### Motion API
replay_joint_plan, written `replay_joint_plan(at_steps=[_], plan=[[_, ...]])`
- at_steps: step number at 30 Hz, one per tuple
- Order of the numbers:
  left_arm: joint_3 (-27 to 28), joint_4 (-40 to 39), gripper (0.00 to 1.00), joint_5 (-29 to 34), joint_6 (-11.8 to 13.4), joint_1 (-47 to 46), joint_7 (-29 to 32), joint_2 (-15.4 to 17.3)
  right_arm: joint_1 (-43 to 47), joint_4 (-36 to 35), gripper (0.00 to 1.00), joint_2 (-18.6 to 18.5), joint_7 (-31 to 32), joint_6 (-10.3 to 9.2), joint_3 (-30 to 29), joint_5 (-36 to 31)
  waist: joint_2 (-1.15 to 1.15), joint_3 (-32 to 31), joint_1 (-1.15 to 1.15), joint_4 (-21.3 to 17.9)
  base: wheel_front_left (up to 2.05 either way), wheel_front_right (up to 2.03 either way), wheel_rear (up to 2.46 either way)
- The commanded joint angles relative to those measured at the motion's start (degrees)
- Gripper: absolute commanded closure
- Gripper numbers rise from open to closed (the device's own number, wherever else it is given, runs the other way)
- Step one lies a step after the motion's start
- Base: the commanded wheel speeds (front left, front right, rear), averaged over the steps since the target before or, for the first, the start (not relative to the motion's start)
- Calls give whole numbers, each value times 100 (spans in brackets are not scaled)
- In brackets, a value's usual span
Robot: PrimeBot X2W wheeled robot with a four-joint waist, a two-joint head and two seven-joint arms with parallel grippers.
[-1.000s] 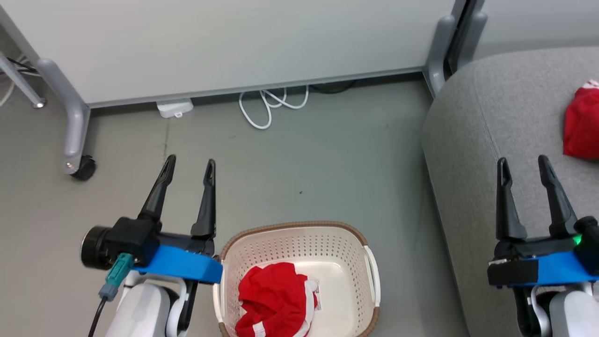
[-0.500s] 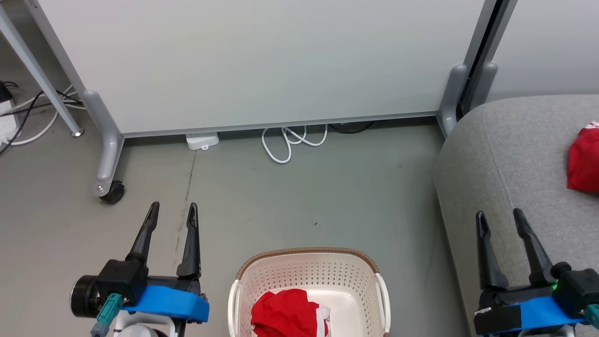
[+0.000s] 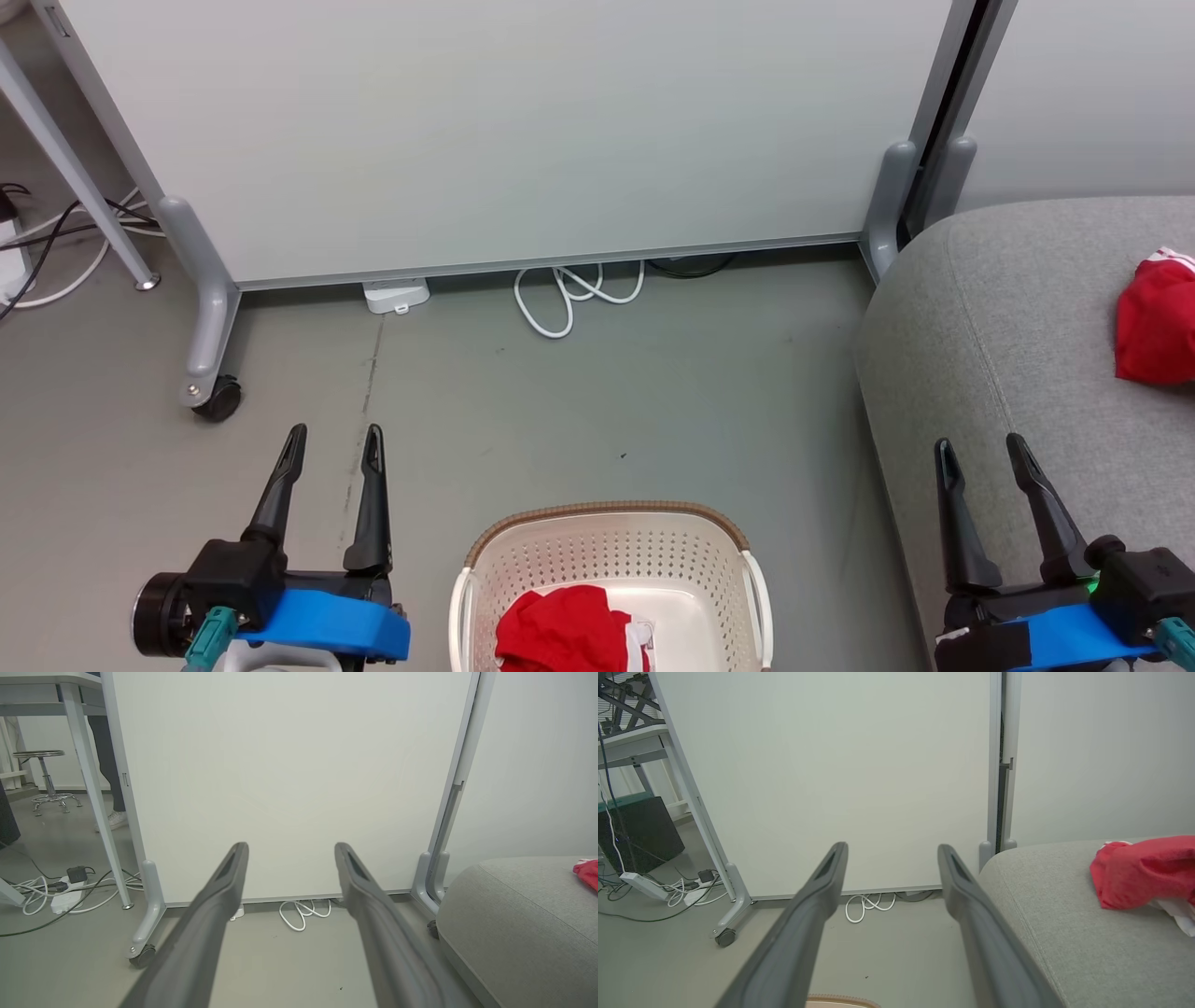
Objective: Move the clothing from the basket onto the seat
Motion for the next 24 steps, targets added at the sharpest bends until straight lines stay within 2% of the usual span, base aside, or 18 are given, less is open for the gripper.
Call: replay_joint_plan(at_steps=[1,9,14,17,19,24], plan=[[40,-22,0,37,-28,-10,-17,-15,18,8,0,8,-22,3,0,55,0,14,0,-9,0,0,0],[-248,208,0,12,-69,-447,-17,102,-249,-64,0,7,-21,2,55,12,0,210,0,-109,0,0,0],[-1147,736,0,-330,-50,-1209,-16,586,-643,-155,0,6,-22,2,154,-61,0,641,0,-352,0,0,0],[-1467,960,0,-442,-51,-1486,-17,715,-790,-194,0,6,-22,3,196,-77,0,835,0,-440,0,0,0],[-1952,1348,0,-612,-52,-1914,-16,905,-1000,-266,0,6,-22,3,238,-123,0,1182,0,-572,0,0,0],[-2807,2134,0,-986,-51,-2610,-17,1112,-1338,-353,0,5,-22,3,257,-177,0,1769,0,-769,0,0,0]])
